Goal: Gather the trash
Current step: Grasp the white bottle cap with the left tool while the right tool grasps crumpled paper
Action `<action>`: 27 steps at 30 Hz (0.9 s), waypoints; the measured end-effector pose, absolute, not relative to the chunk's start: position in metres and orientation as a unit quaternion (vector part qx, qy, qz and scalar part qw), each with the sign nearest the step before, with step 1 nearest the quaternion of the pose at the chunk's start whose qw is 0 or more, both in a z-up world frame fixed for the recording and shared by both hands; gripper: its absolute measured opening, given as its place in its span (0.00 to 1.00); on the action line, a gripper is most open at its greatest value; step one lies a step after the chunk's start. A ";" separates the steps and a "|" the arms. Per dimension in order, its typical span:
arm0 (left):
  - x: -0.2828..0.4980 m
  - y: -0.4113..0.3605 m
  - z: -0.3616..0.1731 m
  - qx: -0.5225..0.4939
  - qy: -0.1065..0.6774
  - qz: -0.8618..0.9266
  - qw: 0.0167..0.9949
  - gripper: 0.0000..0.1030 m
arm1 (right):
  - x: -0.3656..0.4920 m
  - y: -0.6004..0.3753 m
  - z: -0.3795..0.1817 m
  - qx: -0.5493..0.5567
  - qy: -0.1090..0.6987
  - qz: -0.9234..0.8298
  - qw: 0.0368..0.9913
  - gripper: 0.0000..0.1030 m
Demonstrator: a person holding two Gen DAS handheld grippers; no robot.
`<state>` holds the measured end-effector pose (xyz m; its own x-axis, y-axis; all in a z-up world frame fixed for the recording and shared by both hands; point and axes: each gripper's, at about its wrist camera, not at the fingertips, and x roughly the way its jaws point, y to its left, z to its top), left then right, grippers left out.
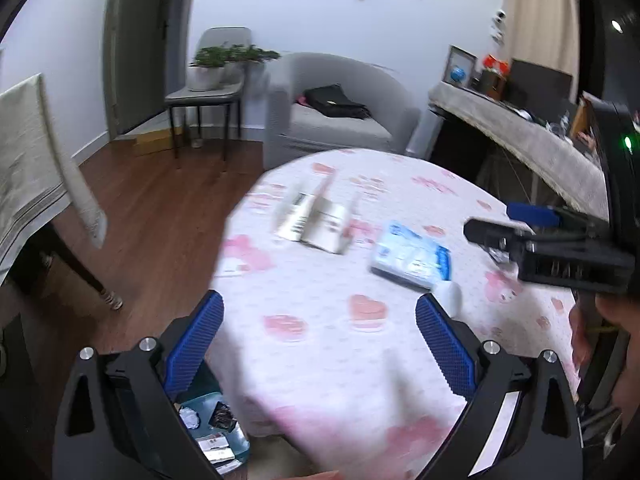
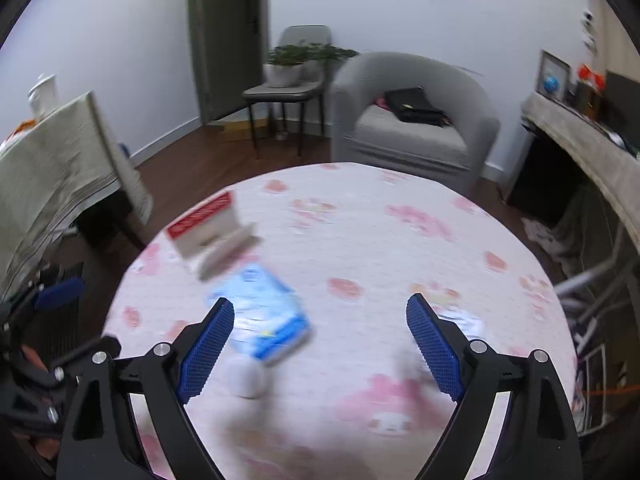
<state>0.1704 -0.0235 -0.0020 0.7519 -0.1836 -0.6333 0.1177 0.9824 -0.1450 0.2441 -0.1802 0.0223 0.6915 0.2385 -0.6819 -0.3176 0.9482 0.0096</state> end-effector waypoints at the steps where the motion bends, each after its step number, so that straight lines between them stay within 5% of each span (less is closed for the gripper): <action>1: 0.172 -0.030 -0.004 -0.044 0.344 -0.085 0.934 0.95 | 0.247 -0.190 0.022 -0.045 0.364 0.146 0.919 0.86; 18: 0.191 -0.109 -0.033 -0.015 0.398 -0.125 0.909 0.94 | 0.260 -0.278 0.006 -0.010 0.378 0.115 0.919 0.86; 27: 0.196 -0.128 -0.038 0.011 0.408 -0.122 0.905 0.69 | 0.267 -0.293 0.000 -0.002 0.388 0.114 0.915 0.86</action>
<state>0.1958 -0.1276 -0.0379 0.6368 -0.2123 -0.7413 0.2295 0.9700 -0.0806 0.2674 -0.2931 0.0001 0.6732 0.2061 -0.7102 -0.2093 0.9742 0.0843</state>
